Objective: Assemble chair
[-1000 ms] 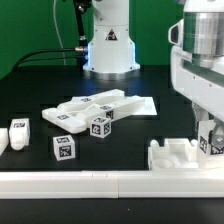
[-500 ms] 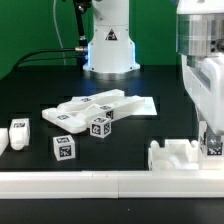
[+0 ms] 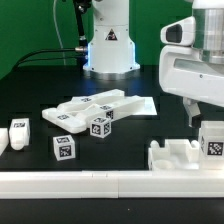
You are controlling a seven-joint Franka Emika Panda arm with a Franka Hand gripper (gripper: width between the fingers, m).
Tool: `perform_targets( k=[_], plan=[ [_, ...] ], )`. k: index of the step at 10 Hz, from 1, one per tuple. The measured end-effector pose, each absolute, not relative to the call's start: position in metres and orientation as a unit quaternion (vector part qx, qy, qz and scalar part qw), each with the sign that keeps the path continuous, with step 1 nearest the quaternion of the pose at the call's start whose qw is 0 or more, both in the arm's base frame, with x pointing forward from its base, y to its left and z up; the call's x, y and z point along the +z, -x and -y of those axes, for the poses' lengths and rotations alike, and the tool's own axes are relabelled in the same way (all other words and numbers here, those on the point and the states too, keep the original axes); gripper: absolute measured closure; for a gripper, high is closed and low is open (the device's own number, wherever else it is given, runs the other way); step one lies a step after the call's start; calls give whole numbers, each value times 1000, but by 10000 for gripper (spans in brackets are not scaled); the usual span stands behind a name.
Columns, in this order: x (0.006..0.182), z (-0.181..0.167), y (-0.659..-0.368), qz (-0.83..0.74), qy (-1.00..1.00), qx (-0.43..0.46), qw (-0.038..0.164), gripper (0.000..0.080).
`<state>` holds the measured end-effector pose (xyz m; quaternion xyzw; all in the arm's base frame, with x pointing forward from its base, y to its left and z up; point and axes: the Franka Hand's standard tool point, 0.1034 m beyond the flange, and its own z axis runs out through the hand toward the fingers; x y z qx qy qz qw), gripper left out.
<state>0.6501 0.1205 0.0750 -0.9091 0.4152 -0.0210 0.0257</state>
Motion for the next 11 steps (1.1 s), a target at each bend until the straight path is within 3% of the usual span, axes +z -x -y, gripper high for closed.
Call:
perform_targets(
  k=[2, 4, 5, 6, 7, 8, 11],
  plan=[
    [74, -112, -655, -215, 975, -51, 23, 150],
    [73, -110, -655, -189, 980, -50, 25, 150],
    [73, -110, -655, -202, 978, -49, 26, 266],
    [73, -110, -655, -203, 978, -49, 25, 266],
    [72, -110, -655, -230, 972, -48, 28, 451],
    [72, -110, -655, -276, 960, -47, 31, 517],
    [71, -110, -656, -431, 901, -41, 31, 517]
  ],
)
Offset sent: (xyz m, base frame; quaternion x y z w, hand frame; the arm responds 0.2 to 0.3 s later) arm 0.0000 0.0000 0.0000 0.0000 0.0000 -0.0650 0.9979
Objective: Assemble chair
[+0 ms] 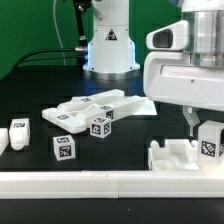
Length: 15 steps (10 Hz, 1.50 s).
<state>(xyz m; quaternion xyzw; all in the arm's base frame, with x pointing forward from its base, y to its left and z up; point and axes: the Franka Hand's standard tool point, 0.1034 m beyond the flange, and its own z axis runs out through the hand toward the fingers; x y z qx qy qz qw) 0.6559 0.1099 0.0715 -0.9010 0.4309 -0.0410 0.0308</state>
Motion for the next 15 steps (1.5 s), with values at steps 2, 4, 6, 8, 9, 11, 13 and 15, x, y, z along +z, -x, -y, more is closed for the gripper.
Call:
perform_targets(
  k=[2, 4, 6, 8, 9, 11, 13, 15],
  plan=[
    [72, -107, -654, -625, 780, -24, 40, 517],
    [72, -103, -654, -740, 670, 6, 56, 515],
    [73, -103, -653, -783, 620, 16, 55, 515],
    [73, -103, -653, -780, 623, 15, 54, 509],
    [73, -104, -654, -754, 654, 10, 56, 509],
    [75, -115, -655, -623, 779, -22, 73, 299],
    [72, -116, -651, -549, 833, -26, 68, 181],
    [71, -115, -650, -500, 863, -31, 65, 151]
  ],
)
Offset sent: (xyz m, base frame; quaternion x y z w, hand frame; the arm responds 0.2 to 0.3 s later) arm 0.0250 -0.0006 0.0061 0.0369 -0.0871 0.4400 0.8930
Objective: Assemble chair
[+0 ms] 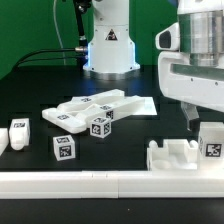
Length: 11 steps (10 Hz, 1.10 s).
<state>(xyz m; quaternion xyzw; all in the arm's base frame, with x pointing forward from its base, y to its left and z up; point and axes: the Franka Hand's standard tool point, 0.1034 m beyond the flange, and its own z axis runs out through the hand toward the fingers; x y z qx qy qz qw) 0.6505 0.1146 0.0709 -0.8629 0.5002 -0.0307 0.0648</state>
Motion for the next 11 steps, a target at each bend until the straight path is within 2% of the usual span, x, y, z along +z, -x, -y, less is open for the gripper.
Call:
perform_targets(
  k=[2, 3, 4, 5, 6, 7, 8, 11],
  plan=[
    [71, -109, -651, -311, 948, -44, 54, 150],
    [69, -104, -651, -237, 969, -45, 56, 150],
    [68, -107, -651, -238, 969, -47, 54, 150],
    [68, -108, -651, -259, 963, -46, 55, 272],
    [68, -106, -651, -258, 964, -46, 55, 272],
    [67, -107, -651, -279, 958, -44, 57, 467],
    [68, -107, -651, -325, 943, -42, 59, 516],
    [68, -111, -652, -479, 875, -22, 60, 516]
  ],
)
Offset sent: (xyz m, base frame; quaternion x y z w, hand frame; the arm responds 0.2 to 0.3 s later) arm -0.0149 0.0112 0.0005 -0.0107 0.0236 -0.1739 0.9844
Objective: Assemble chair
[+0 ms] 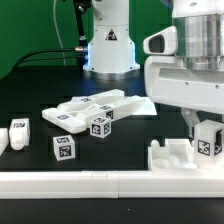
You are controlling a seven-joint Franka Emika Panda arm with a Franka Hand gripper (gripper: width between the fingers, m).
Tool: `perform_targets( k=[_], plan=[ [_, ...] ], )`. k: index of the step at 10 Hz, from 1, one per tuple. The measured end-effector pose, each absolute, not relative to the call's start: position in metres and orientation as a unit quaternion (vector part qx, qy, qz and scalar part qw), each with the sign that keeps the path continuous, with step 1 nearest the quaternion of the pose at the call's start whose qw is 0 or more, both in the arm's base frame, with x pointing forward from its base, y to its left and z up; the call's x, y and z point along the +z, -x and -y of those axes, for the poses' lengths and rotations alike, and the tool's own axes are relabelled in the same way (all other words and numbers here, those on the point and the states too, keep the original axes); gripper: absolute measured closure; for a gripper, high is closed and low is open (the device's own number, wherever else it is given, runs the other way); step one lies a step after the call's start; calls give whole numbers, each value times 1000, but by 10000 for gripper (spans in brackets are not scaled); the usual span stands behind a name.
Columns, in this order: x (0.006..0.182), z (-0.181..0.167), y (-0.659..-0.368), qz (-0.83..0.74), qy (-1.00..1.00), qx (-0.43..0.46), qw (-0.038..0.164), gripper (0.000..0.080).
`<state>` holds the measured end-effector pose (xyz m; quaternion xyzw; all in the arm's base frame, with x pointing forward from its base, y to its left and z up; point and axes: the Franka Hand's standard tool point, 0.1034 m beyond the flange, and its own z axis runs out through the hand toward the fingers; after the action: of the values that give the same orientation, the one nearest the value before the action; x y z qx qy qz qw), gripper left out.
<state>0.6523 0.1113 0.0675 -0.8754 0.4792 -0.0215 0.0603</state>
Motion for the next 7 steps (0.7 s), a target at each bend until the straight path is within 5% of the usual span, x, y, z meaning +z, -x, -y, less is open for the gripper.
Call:
perform_targets(
  k=[3, 7],
  plan=[
    [71, -109, -656, -718, 693, 17, 56, 516],
    [68, -102, -654, -821, 568, 36, 57, 515]
  ],
)
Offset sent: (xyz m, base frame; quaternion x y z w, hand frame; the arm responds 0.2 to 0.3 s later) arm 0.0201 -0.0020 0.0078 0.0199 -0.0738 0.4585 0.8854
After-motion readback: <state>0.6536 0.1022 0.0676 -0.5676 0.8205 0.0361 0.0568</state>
